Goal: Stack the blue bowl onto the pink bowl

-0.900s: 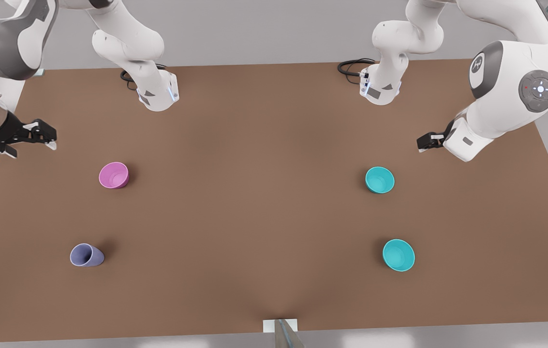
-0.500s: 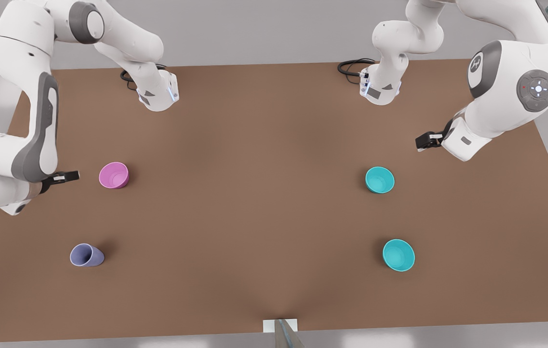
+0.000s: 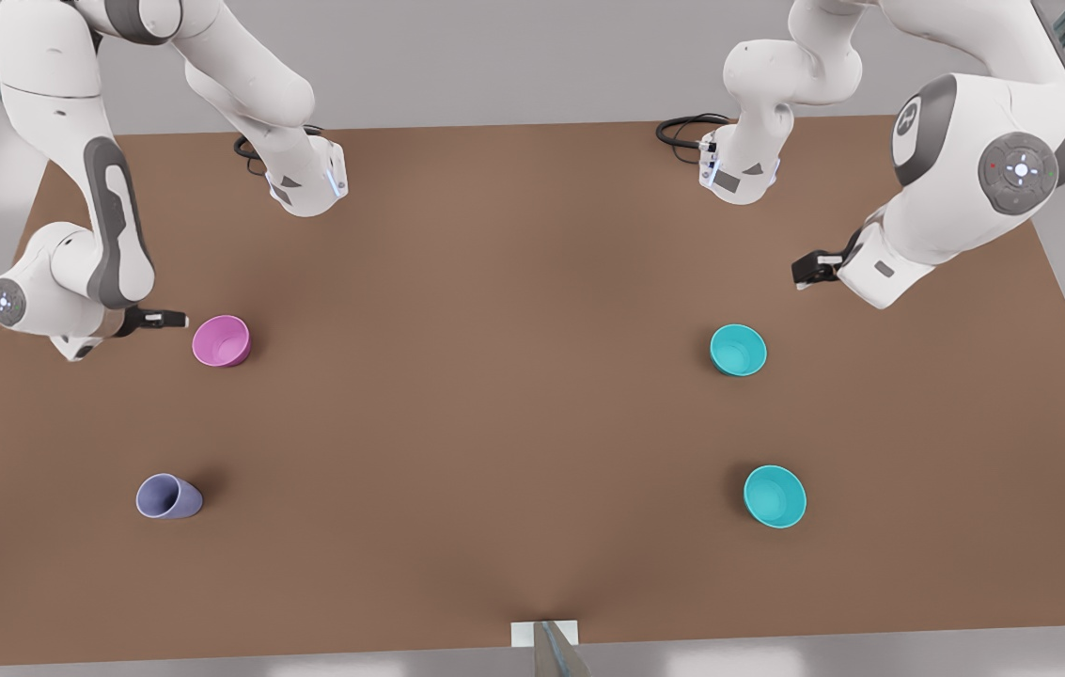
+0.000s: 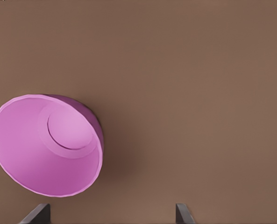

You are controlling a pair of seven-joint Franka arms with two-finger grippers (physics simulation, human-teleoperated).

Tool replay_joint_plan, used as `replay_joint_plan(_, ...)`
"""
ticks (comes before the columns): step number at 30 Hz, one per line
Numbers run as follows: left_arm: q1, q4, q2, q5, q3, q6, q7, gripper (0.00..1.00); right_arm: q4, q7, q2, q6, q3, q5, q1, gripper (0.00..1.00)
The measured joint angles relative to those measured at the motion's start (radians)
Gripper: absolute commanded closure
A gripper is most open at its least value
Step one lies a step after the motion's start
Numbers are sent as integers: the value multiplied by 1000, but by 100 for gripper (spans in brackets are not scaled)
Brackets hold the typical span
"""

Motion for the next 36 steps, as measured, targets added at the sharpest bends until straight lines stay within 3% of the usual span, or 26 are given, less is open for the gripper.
replay_joint_plan(7, 6, 1, 2, -1, 0, 0, -3, 0, -76, -9, 62, 152, 0, 47, -12, 0)
replay_joint_plan(17, 4, 1, 1, 0, 0, 1, -6, 0, -103, -14, 107, 213, 12, 68, 4, 0)
replay_joint_plan(18, 4, 1, 1, 0, 0, 1, -6, 0, -103, -15, 109, 216, 17, 72, 5, 41)
replay_joint_plan(19, 4, 1, 1, 0, 0, 1, -7, 0, -102, -17, 111, 217, 24, 76, 5, 54)
replay_joint_plan(22, 3, 1, 1, 0, 0, 1, -7, 0, -97, -31, 112, 217, 43, 99, 6, 77)
replay_joint_plan(27, 4, 1, -6, -1, 0, -2, -8, 0, -85, -50, 88, 199, 81, 106, 5, 79)
replay_joint_plan(31, 5, 11, -1, -2, -9, -1, -8, 0, -52, -47, 25, 144, 208, 142, -1, 79)
replay_joint_plan(34, 4, 33, 9, -4, -18, 2, -7, 0, 27, -23, 21, 94, 442, 233, -6, 79)
replay_joint_plan(36, 1, 44, 13, -6, -21, 3, -6, 0, 127, 22, 92, 77, 542, 305, 94, 79)
